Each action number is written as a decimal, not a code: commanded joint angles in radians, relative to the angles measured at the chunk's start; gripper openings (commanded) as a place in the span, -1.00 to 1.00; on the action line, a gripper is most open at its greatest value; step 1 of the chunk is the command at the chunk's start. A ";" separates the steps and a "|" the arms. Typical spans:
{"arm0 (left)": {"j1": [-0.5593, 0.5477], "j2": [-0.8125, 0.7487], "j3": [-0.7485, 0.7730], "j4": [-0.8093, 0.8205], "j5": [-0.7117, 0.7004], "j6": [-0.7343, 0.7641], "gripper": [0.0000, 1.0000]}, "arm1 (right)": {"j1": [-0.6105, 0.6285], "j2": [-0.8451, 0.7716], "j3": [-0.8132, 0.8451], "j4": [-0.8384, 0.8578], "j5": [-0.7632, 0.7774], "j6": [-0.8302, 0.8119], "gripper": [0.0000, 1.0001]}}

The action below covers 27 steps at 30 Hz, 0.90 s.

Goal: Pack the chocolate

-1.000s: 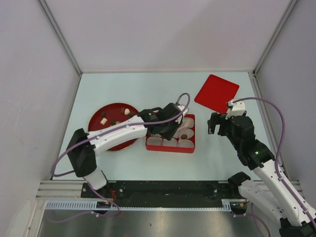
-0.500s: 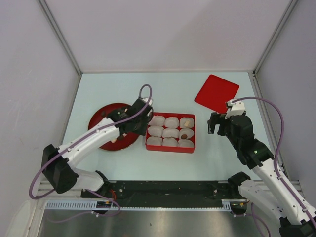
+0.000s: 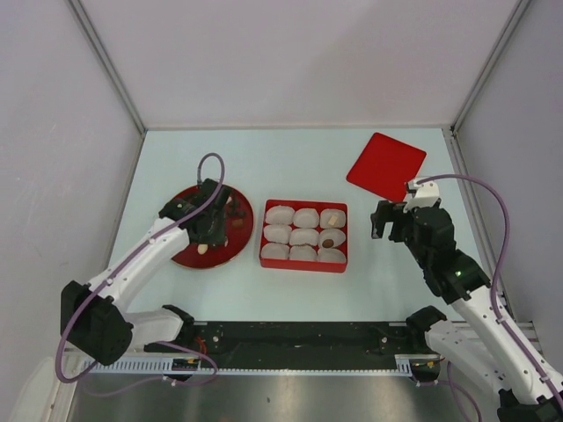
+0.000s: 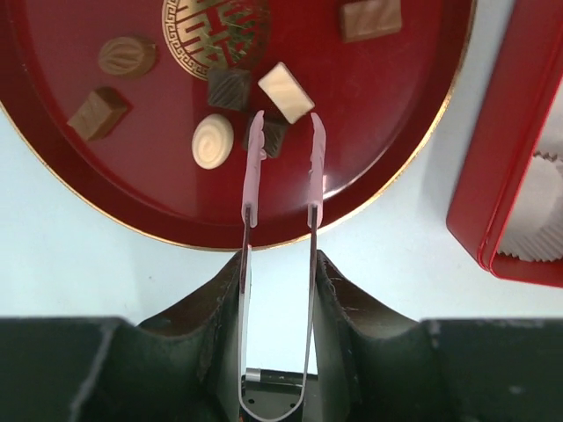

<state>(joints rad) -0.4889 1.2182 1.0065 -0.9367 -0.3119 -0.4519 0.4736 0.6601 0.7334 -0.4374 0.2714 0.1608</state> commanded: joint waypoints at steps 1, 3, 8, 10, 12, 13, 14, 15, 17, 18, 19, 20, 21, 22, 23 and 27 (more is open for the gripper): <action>0.019 -0.043 -0.006 0.065 0.010 0.007 -0.37 | -0.004 -0.022 -0.002 0.016 -0.001 0.002 0.99; 0.019 -0.048 -0.003 0.075 0.016 0.007 -0.45 | -0.003 -0.024 0.000 0.017 -0.008 0.002 0.99; 0.019 -0.094 -0.006 0.102 0.051 0.007 -0.59 | -0.001 -0.017 -0.002 0.037 -0.073 0.016 1.00; 0.019 -0.121 -0.003 0.116 0.060 0.012 -0.60 | 0.000 -0.007 0.000 0.055 -0.119 0.026 0.99; 0.019 -0.138 -0.003 0.130 0.056 0.018 -0.61 | -0.001 -0.004 -0.002 0.072 -0.147 0.032 0.99; 0.019 -0.155 -0.003 0.133 0.050 0.021 -0.62 | 0.000 -0.005 -0.002 0.081 -0.167 0.037 1.00; 0.019 -0.161 -0.005 0.139 0.040 0.022 -0.63 | 0.002 -0.004 -0.002 0.085 -0.173 0.037 0.99; 0.019 -0.167 -0.005 0.150 0.040 0.021 -0.65 | 0.000 -0.004 0.000 0.088 -0.196 0.033 1.00; 0.019 -0.187 -0.003 0.167 0.053 0.021 -0.67 | 0.000 -0.001 -0.002 0.095 -0.222 0.023 1.00; 0.021 -0.197 -0.005 0.194 0.085 0.021 -0.67 | 0.000 0.003 -0.002 0.098 -0.260 0.010 0.99; 0.019 -0.204 -0.008 0.209 0.100 0.021 -0.67 | 0.002 0.007 -0.002 0.106 -0.297 0.005 1.00; 0.019 -0.221 -0.009 0.228 0.123 0.022 -0.67 | 0.005 0.012 -0.002 0.120 -0.322 0.005 0.99; 0.019 -0.229 -0.012 0.251 0.182 0.027 -0.67 | 0.016 0.016 -0.002 0.129 -0.366 0.002 0.99; 0.019 -0.236 -0.019 0.291 0.207 0.027 -0.67 | 0.023 0.019 -0.002 0.150 -0.386 0.000 0.99; 0.019 -0.244 -0.022 0.314 0.238 0.025 -0.67 | 0.036 0.032 0.000 0.163 -0.405 -0.003 0.99; 0.019 -0.256 -0.045 0.430 0.401 0.024 -0.67 | 0.124 0.065 -0.017 0.255 -0.443 -0.056 1.00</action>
<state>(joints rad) -0.4725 0.9882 0.9794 -0.6773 -0.0944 -0.4416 0.5262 0.7006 0.7311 -0.3176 -0.0826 0.1638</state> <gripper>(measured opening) 0.285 0.995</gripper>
